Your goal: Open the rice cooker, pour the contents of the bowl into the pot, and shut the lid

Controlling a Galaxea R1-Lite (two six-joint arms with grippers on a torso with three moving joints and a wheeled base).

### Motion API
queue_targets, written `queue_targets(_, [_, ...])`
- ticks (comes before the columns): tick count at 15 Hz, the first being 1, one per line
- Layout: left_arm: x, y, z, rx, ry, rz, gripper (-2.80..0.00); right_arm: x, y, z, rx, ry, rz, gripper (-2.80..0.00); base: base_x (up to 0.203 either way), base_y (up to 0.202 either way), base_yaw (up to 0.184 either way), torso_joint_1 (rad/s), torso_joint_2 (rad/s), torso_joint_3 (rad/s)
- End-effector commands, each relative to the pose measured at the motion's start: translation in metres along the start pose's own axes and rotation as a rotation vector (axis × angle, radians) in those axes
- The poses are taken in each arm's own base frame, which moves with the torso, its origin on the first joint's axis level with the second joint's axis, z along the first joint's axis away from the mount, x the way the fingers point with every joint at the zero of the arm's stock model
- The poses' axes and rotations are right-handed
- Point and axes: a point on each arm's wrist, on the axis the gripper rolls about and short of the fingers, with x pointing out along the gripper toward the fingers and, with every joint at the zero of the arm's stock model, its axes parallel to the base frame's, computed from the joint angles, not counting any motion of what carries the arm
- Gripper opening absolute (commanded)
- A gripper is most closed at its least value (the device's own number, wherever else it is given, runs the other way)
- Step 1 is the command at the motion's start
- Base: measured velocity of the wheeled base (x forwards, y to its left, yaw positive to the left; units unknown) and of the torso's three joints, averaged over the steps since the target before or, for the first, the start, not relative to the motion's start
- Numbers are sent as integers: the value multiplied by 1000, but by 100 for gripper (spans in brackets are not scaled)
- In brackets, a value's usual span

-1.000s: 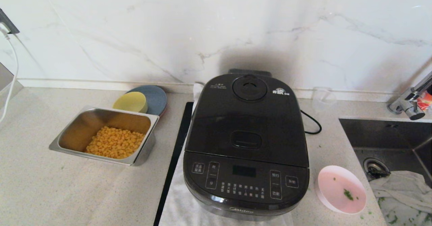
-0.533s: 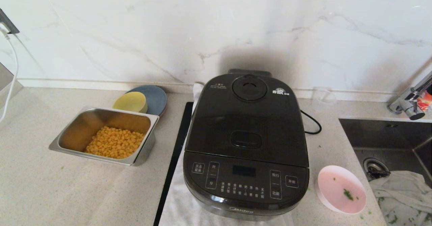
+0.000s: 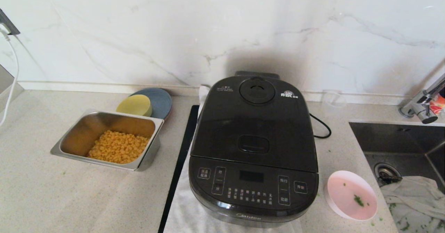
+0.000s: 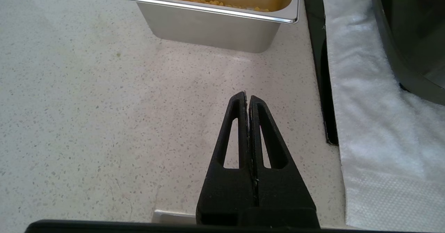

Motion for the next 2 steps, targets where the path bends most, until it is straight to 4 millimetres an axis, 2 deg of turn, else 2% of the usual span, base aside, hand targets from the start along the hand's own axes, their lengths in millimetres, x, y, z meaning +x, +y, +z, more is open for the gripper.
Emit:
queue_targets(1, [0, 0, 0, 0, -1, -1, -280, 0, 0, 0, 12, 2, 2, -280, 0, 0, 0, 0, 0, 0])
queue_targets(2, [0, 0, 0, 0, -2, 0, -280, 0, 0, 0, 15, 1, 0, -280, 0, 0, 0, 0, 0, 0])
